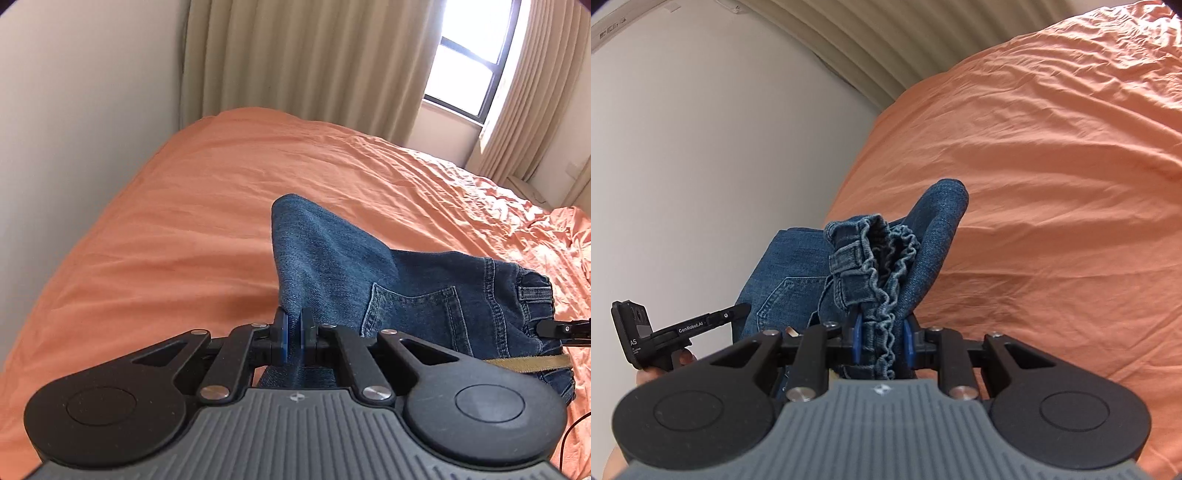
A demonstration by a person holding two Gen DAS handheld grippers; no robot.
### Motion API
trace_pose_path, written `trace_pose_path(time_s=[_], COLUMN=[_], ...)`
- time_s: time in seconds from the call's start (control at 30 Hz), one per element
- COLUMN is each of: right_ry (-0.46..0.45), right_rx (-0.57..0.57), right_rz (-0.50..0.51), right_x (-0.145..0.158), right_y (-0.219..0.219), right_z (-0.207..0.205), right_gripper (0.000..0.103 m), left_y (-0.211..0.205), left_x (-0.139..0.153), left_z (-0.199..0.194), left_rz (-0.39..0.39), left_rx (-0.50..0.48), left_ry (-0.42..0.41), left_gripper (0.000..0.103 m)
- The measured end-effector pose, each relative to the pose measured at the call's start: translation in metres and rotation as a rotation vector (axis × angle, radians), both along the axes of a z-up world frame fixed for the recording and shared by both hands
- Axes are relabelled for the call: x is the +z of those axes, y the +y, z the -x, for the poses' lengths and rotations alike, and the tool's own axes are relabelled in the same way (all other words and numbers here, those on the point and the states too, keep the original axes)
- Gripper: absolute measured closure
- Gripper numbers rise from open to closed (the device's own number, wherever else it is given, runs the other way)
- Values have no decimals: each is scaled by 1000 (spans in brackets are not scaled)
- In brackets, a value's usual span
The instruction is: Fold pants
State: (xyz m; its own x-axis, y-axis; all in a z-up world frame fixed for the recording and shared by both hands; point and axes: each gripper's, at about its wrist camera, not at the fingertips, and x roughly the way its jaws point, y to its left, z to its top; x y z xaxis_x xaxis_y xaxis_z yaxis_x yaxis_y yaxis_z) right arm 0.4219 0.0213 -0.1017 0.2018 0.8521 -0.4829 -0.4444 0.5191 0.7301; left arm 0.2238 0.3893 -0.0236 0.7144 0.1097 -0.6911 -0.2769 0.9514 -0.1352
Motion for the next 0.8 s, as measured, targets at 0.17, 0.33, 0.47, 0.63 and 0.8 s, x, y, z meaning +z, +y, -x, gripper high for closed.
trace_pose_path(time_s=[0.17, 0.33, 0.47, 0.63, 0.8], right_ry=[66, 131, 190, 241, 258], right_rx=[47, 79, 56, 53, 33], right_rz=[1, 40, 79, 79, 85], right_x=[-38, -91, -134, -166, -178], right_y=[63, 102, 107, 106, 109], right_z=[-2, -11, -25, -39, -37], right_gripper=[85, 86, 86, 86, 80], left_y=[43, 79, 95, 113, 117], left_x=[-21, -75, -121, -153, -169], left_z=[2, 0, -11, -16, -8], left_rz=[-23, 16, 34, 77, 108], left_rx=[55, 81, 109, 96, 104], left_ry=[36, 90, 129, 139, 140], left_gripper=[98, 98, 98, 97, 96])
